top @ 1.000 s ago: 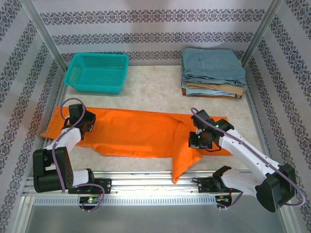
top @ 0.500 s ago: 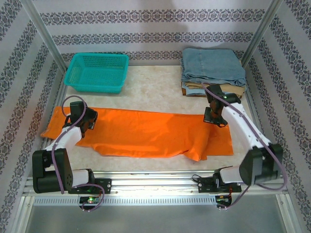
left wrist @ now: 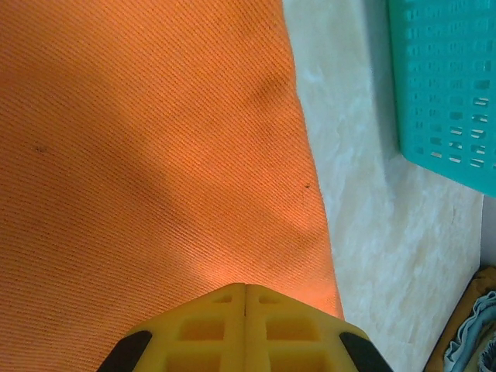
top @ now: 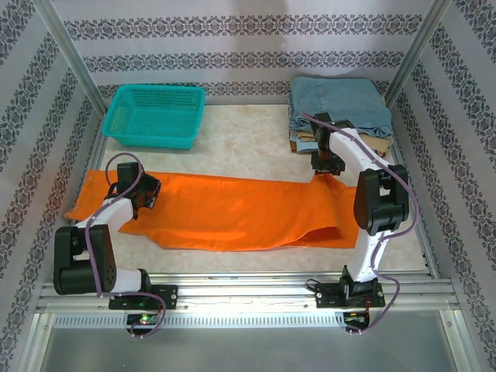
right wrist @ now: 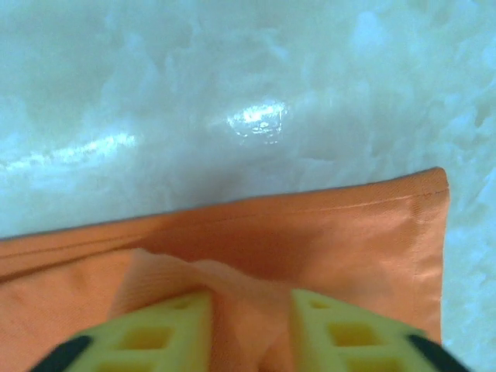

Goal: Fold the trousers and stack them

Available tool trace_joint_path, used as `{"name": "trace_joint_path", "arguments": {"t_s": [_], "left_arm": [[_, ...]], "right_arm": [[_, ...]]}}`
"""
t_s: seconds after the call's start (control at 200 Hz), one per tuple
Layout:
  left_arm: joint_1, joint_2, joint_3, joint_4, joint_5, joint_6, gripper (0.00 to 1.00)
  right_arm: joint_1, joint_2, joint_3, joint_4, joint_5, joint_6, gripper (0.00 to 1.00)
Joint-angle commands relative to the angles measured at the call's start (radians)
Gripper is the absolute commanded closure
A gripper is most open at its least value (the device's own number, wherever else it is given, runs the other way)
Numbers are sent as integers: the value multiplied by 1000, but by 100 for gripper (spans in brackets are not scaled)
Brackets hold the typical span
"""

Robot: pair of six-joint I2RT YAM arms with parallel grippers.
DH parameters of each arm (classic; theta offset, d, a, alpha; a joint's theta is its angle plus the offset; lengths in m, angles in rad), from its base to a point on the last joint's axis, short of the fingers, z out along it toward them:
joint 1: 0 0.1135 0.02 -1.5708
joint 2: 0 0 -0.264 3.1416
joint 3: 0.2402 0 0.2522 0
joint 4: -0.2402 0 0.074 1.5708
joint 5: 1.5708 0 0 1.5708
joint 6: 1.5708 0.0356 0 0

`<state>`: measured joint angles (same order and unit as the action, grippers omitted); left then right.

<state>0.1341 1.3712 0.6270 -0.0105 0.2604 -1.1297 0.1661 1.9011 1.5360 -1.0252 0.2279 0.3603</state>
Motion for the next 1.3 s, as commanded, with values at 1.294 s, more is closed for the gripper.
{"name": "trace_joint_path", "arguments": {"t_s": [1.294], "left_arm": [[-52, 2, -75, 141, 95, 27, 100]], "right_arm": [[206, -368, -469, 218, -242, 215, 40]]}}
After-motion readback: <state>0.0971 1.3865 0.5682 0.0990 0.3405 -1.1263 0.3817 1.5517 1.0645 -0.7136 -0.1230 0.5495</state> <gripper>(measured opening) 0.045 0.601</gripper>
